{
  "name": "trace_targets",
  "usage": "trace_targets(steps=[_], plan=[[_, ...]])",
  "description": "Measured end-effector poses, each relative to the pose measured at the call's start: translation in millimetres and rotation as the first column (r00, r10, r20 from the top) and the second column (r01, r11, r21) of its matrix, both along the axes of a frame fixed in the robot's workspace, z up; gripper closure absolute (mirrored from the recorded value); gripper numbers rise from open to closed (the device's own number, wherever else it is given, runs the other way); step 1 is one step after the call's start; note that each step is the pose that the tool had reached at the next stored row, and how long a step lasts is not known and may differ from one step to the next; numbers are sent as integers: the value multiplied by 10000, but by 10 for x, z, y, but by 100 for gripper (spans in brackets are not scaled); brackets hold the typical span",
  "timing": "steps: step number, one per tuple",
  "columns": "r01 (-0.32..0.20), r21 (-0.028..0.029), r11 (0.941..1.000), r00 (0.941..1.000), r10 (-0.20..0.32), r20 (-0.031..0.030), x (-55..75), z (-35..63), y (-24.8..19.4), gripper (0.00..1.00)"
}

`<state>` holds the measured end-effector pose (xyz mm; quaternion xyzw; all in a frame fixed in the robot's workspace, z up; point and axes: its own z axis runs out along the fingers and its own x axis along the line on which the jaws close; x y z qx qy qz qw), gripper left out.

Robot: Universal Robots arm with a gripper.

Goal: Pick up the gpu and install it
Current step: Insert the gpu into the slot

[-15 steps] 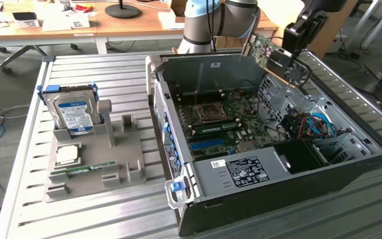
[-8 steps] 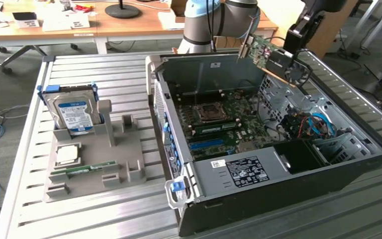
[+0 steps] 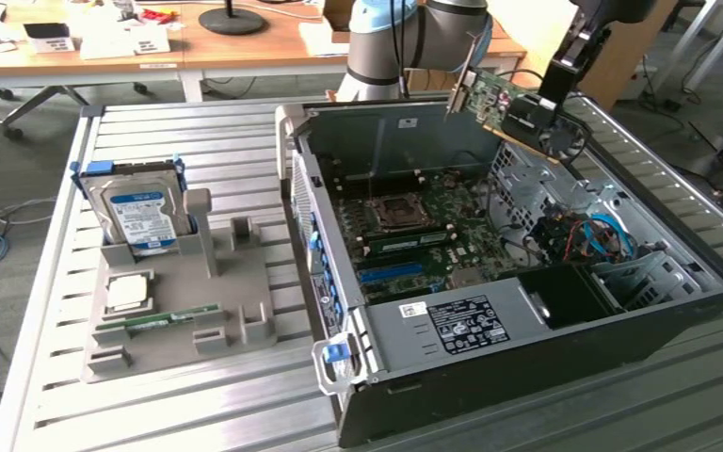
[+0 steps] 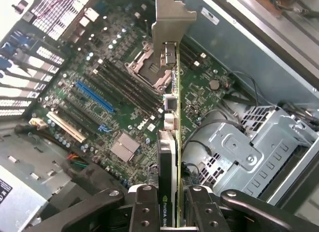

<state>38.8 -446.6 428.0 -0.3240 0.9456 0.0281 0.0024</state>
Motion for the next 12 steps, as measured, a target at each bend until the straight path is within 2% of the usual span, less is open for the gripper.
trace_targets(steps=[12], plan=[[-21,-1,10000,10000,21,0,0,0,0,73]])
